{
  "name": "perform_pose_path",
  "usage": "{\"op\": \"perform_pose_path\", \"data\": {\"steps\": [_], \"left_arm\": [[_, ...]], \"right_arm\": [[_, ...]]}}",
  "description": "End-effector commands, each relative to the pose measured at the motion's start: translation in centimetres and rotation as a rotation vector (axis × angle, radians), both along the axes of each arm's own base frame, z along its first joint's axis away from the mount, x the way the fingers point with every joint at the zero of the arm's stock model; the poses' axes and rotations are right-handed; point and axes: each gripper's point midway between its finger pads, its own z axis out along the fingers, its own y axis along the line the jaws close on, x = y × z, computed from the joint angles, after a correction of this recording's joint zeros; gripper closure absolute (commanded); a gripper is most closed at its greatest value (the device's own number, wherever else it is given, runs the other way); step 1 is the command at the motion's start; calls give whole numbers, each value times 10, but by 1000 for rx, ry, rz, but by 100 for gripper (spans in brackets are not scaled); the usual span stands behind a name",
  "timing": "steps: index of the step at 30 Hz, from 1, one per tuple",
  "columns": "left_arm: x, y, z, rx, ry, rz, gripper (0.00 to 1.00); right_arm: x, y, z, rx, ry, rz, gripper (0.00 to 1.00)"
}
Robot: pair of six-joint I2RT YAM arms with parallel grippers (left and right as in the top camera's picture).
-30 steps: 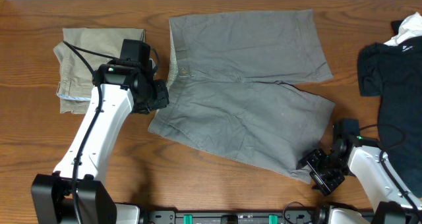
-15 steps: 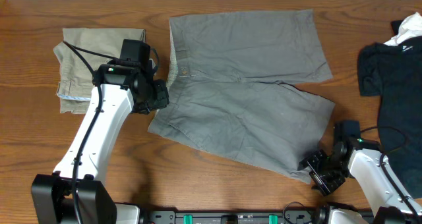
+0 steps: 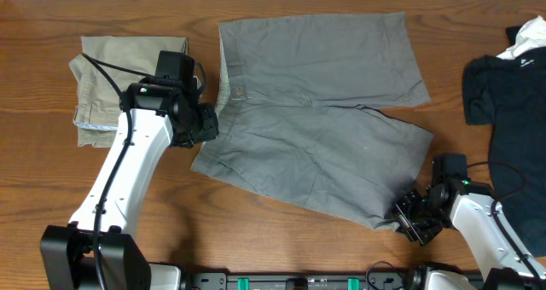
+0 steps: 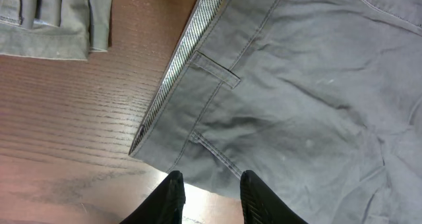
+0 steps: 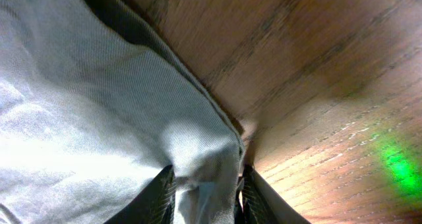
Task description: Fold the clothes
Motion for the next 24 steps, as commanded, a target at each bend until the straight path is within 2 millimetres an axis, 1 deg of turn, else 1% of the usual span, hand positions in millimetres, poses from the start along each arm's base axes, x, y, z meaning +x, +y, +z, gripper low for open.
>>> {"op": "perform_pose_path", "data": {"steps": [1,3,7,10,13,19,22,24], "left_arm": [[-4,-1,-6,-3,20,-17,69],[-4,-1,-6,-3,20,-17,69],[-4,-1,-6,-3,21,-17,69],[-5,0,-7,-3,25,-16,68],[-10,0,-12,-1,45,-10,68],[-19,3,-31,-2,87,60,68],[-24,11,-46,30,101,143,68],[-28,18,-57,53,109,229,68]], "right_arm": [[-16,-11,-18,-73,49,20,69],[-15,-11,-17,-73,45,20,72],[-8,-12,-15,-77,22,19,86],[-5,-13,-14,-78,16,19,93],[-5,-13,-14,-77,12,28,94],[-3,-13,-14,-79,-2,44,92],[-2,-13,-15,-79,-5,44,92],[-2,-13,-15,-79,-5,44,91]]}}
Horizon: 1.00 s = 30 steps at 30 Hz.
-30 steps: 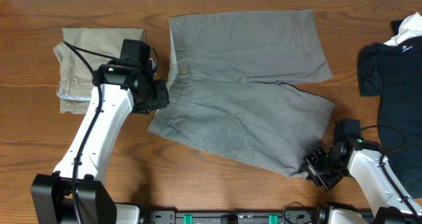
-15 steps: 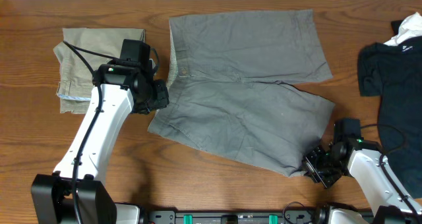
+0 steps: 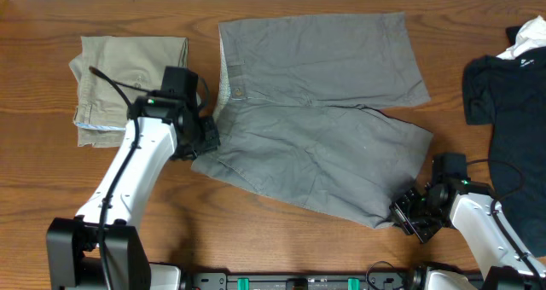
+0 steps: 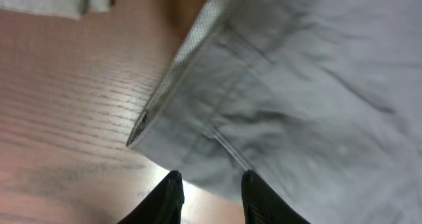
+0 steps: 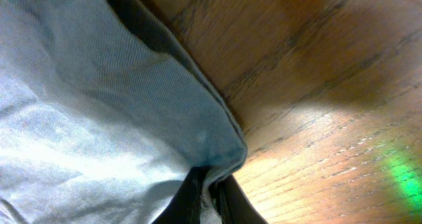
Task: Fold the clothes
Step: 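Grasp the near left corner of the grey shorts with the left gripper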
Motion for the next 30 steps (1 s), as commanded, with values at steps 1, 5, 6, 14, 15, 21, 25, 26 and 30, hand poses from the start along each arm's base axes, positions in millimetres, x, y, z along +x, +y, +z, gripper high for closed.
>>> {"op": "perform_pose_path", "data": {"steps": [1,5,6,14,15,21,25,26,30], "left_arm": [[-11,15,-20,56,46,164,68],[-16,16,-35,51,54,229,50],[-17,16,-37,50,54,237,49],[-23,19,-57,48,50,329,36],[-25,21,-59,55,54,346,34],[-38,25,-68,67,89,440,33],[-37,25,-69,65,85,443,34],[-38,25,-69,64,86,446,34],[-36,25,-69,63,81,446,30]], "right_arm": [[-8,-14,-14,-85,27,18,91],[-6,-14,-14,-86,14,27,89],[-5,-14,-14,-87,7,34,89],[-2,-15,-14,-89,-7,42,87],[-1,-15,-14,-90,-10,42,87],[0,-15,-15,-91,-16,42,87],[0,-15,-15,-91,-16,42,87],[0,-15,-15,-91,-16,42,87],[1,-15,-15,-91,-17,42,87]]}}
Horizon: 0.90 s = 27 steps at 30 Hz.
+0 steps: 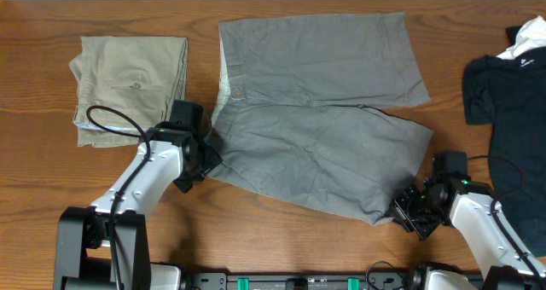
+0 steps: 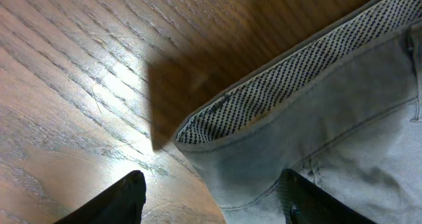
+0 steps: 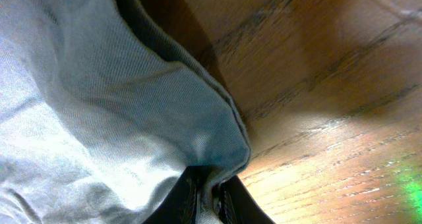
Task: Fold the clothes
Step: 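Grasp the near left corner of the grey shorts with the left gripper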
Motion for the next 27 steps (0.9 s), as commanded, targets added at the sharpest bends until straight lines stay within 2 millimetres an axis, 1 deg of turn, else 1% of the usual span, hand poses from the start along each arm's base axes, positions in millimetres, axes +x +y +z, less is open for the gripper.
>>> {"op": "perform_pose_path", "data": {"steps": [1,5,8,14,17,18,20,22,24,27], "left_arm": [[0,4,-4,19,3,29,27],[12,3,-3,11,-48,29,26],[16,2,-4,7,-70,31,27],[5,4,-15,3,-50,86,26],[5,4,-15,3,-49,88,27],[5,4,-15,3,-49,88,31],[5,4,-15,2,-51,88,44],[6,4,-15,2,-51,88,55],[6,4,-15,2,-51,88,61],[5,4,-15,3,-51,88,64]], "right_arm": [[-10,-16,-15,-101,34,15,87],[-10,-16,-15,-101,35,15,87],[-10,-16,-15,-100,32,26,87],[-10,-15,-15,-94,30,26,87],[-10,-15,-15,-95,30,26,87],[-10,-15,-15,-95,30,26,87],[-10,-15,-15,-95,30,26,88],[-10,-15,-15,-95,30,25,92],[-8,-15,-15,-96,25,25,94],[-7,-16,-15,-97,19,24,95]]}}
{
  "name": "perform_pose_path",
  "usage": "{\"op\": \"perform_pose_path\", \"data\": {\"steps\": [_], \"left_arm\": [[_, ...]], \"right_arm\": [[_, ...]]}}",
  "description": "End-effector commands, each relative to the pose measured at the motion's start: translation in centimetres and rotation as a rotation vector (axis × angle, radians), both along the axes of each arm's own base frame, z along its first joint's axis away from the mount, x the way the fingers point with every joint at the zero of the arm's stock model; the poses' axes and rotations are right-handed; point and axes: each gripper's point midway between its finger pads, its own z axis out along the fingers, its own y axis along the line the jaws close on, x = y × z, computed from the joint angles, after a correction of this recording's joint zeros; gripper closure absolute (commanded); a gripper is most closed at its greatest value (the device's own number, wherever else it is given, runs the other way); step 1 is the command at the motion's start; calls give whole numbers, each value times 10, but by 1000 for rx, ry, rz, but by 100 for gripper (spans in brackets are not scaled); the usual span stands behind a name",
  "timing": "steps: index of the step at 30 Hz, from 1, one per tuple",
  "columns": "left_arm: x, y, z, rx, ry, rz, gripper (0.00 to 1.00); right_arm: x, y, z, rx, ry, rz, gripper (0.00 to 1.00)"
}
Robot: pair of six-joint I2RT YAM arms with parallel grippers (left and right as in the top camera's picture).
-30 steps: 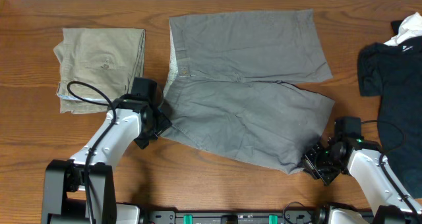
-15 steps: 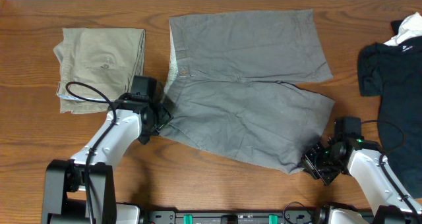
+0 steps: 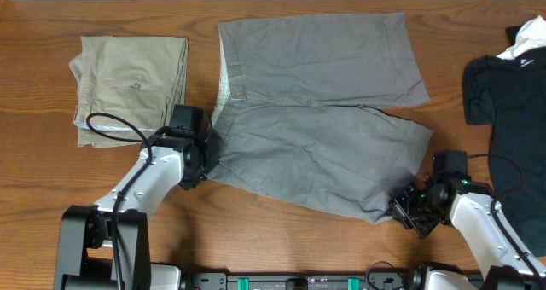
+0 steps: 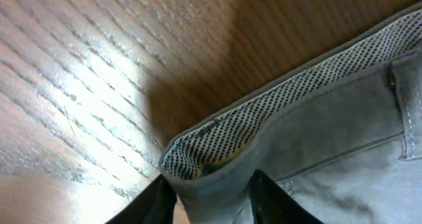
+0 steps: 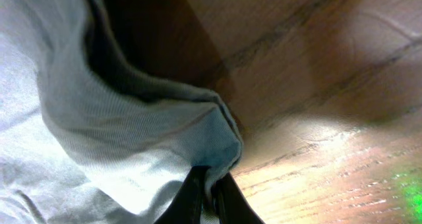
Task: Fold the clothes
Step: 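Grasp the near left corner of the grey shorts with the left gripper, then lift the near edge with both grippers and fold it toward the far edge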
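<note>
Grey shorts (image 3: 316,111) lie spread flat across the middle of the table. My left gripper (image 3: 203,158) is low at the near-left waistband corner (image 4: 217,151). That corner, with its dotted lining showing, is bunched between the two fingers (image 4: 163,201), which stand open and apart on either side of it. My right gripper (image 5: 211,191) is shut on the near-right hem corner (image 5: 198,138) of the lower leg, and the hem there is raised a little off the wood. In the overhead view the right gripper (image 3: 409,209) sits at that leg's corner.
Folded khaki trousers (image 3: 132,85) lie at the far left, close to the left arm. A dark shirt (image 3: 508,94) and a white garment (image 3: 529,38) are piled at the right edge. Bare wooden table (image 3: 273,247) runs along the front.
The left fingers have narrowed around the waistband corner, which now fills the gap between them. The right gripper stays shut on the hem, which curls up a little more.
First my left gripper hung over the waistband's left edge and my right fingers stood open astride the hem corner. Then the right gripper was shut on the hem. The left gripper was lower at the near waistband corner, then spread wide there, and now stands narrower around it.
</note>
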Motion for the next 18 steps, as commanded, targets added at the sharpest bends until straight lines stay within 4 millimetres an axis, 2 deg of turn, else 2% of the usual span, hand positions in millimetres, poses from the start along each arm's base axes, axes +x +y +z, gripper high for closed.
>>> {"op": "perform_pose_path", "data": {"steps": [1,4,7,12,15,18], "left_arm": [[-4,5,-4,21,20,11,65],[-5,5,-4,21,21,10,75],[-5,5,-4,22,21,8,91],[-3,4,-1,22,10,-8,94],[4,2,11,21,-37,-82,94],[10,1,30,32,-88,-149,94]], "right_arm": [[-12,-15,-15,-94,41,15,94],[-10,-15,-15,-95,33,21,95],[-9,-15,-15,-96,27,27,99],[-7,-16,-13,-98,13,55,99],[-1,-16,-5,-98,6,86,99],[9,-18,12,-101,-6,132,99]]}}
